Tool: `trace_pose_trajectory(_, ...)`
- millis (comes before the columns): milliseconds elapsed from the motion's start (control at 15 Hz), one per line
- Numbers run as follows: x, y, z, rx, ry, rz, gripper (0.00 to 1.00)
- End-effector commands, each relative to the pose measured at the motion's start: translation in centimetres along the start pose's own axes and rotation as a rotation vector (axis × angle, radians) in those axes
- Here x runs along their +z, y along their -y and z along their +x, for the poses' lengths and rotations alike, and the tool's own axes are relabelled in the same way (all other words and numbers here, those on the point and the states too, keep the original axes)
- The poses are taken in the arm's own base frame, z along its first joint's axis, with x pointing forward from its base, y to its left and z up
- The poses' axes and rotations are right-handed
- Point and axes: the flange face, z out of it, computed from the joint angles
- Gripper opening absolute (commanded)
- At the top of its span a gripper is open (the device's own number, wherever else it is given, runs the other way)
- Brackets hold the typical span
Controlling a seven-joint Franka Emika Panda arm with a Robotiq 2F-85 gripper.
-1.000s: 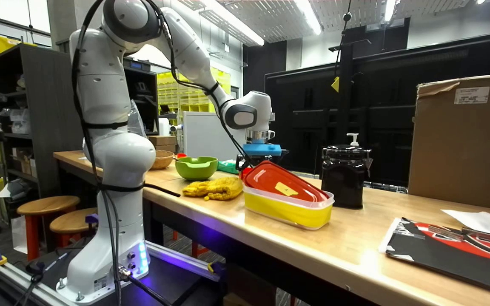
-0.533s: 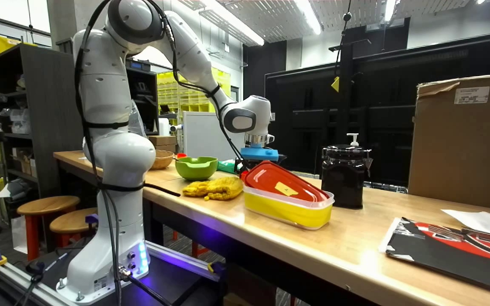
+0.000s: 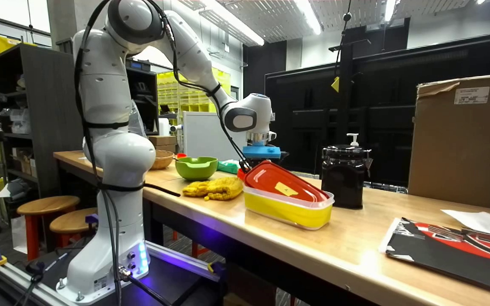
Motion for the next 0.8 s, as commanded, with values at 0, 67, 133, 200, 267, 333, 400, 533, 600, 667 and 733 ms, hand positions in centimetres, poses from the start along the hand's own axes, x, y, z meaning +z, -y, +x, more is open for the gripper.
trace_pose_trajectory(0,0.8,0.7,0.2,0.006,-0.002,0.015,0.02)
trace_pose_trajectory(67,0.7,0.7,0.3,0.002,0.000,0.013,0.00)
trace_pose_trajectory(133,0.7,0.8,0.4,0.000,0.004,0.016,0.03)
trace_pose_trajectory(200,0.5,0.8,0.6,-0.004,0.006,0.013,0.04)
trace_pose_trajectory(267,0.2,0.8,0.6,-0.005,0.008,0.010,0.04)
trace_pose_trajectory(333,0.0,0.9,0.8,-0.007,0.013,0.010,0.04)
trace_pose_trajectory(400,-0.3,0.9,0.9,-0.009,0.023,0.006,0.04)
trace_pose_trajectory(533,-0.8,1.0,1.2,-0.009,0.051,-0.007,0.04)
trace_pose_trajectory(600,-1.0,1.0,1.4,-0.010,0.065,-0.012,0.04)
trace_pose_trajectory(667,-1.3,1.1,1.6,-0.009,0.085,-0.019,0.04)
trace_pose_trajectory(733,-1.5,1.1,1.7,-0.008,0.101,-0.027,0.04)
